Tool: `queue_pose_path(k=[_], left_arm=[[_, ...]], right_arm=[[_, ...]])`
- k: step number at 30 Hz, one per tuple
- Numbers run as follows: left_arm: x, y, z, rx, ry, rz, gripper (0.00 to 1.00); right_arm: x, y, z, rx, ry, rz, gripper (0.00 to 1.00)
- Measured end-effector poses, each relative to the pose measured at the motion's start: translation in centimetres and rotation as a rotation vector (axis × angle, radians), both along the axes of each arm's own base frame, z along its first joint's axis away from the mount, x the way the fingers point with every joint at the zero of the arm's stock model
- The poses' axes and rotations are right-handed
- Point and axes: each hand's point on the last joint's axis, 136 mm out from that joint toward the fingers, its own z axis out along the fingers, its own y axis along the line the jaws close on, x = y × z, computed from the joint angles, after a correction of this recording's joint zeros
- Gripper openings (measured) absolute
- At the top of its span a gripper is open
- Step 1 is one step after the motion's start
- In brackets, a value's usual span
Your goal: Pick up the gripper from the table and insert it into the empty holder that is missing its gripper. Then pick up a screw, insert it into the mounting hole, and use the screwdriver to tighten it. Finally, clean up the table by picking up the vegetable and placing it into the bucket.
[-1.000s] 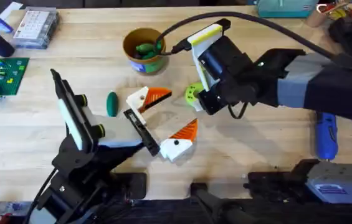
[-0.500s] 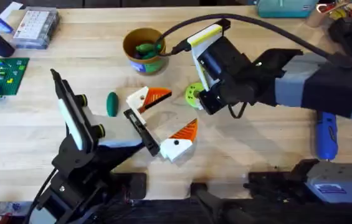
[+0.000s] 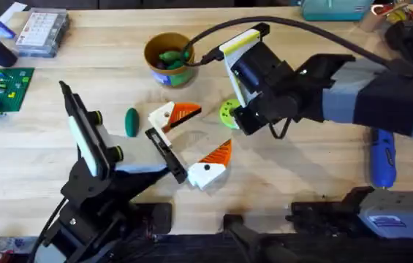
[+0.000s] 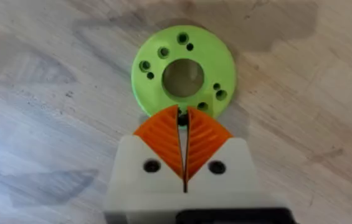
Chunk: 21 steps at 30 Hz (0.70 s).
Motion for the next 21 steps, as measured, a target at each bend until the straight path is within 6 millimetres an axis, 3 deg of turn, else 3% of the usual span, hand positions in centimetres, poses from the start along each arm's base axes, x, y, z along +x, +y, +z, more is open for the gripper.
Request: queue_pose_path(k=[5, 15, 21], left_arm=[[0.0, 0.0, 0.0, 0.000, 0.000, 0.000, 0.992], [0.0, 0.0, 0.0, 0.000, 0.000, 0.000, 0.992], [0.0, 0.0, 0.0, 0.000, 0.000, 0.000, 0.992]], right_arm=[[0.0, 0.1, 1.9, -0.005, 0.012, 0.001, 0.004], [0.6, 0.6, 10.6, 0.105, -0.111, 0.003, 0.004], [0.2, 0.3, 12.8, 0.147, -0.159, 0.003, 0.004]])
